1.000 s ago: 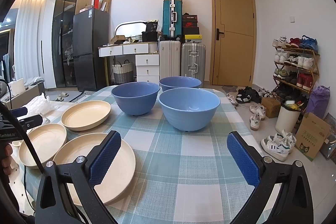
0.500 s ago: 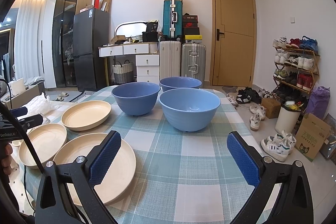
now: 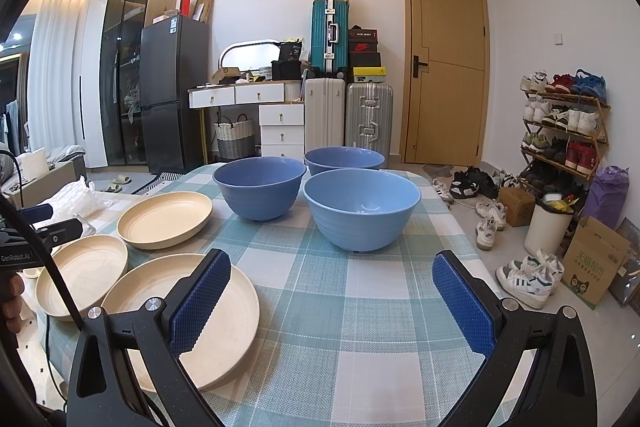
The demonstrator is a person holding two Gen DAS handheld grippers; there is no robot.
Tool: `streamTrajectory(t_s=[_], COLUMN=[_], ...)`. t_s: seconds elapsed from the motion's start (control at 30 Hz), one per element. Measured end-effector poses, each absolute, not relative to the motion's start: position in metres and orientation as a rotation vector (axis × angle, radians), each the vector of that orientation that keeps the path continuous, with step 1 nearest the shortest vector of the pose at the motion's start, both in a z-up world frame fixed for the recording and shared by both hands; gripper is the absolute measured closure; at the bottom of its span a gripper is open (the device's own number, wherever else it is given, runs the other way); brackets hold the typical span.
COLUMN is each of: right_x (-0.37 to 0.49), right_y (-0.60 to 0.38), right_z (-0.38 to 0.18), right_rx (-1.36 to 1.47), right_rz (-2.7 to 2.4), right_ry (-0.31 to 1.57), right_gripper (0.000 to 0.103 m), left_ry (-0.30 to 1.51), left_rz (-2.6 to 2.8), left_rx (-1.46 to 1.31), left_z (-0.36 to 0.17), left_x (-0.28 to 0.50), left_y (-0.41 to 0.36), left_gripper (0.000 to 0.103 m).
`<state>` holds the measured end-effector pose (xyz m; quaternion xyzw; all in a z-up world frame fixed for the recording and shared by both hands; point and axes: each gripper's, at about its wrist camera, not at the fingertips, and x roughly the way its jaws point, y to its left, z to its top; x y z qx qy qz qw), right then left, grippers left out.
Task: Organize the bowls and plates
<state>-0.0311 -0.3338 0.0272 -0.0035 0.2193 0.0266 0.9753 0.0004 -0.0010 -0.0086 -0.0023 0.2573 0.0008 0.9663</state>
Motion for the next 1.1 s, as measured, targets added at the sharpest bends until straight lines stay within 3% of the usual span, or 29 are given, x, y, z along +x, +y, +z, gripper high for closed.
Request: streamTrajectory(t_s=[0.67, 1.1], right_x=[-0.027, 0.003], right_y=[-0.323, -0.296], right_z=[0.046, 0.062], right_rx=[-0.035, -0.021], right_rz=[0.096, 0.195], right_ry=[0.385, 0.442], right_gripper=[0.0, 0.0], left_ry=[0.51, 0.536], left_rz=[0.038, 0.063], left_rx=[-0.036, -0.02], left_z=[-0.002, 0.024], left_x=[-0.001, 0.004], left_y=[0.028, 0.065], left_gripper=[0.002, 0.002])
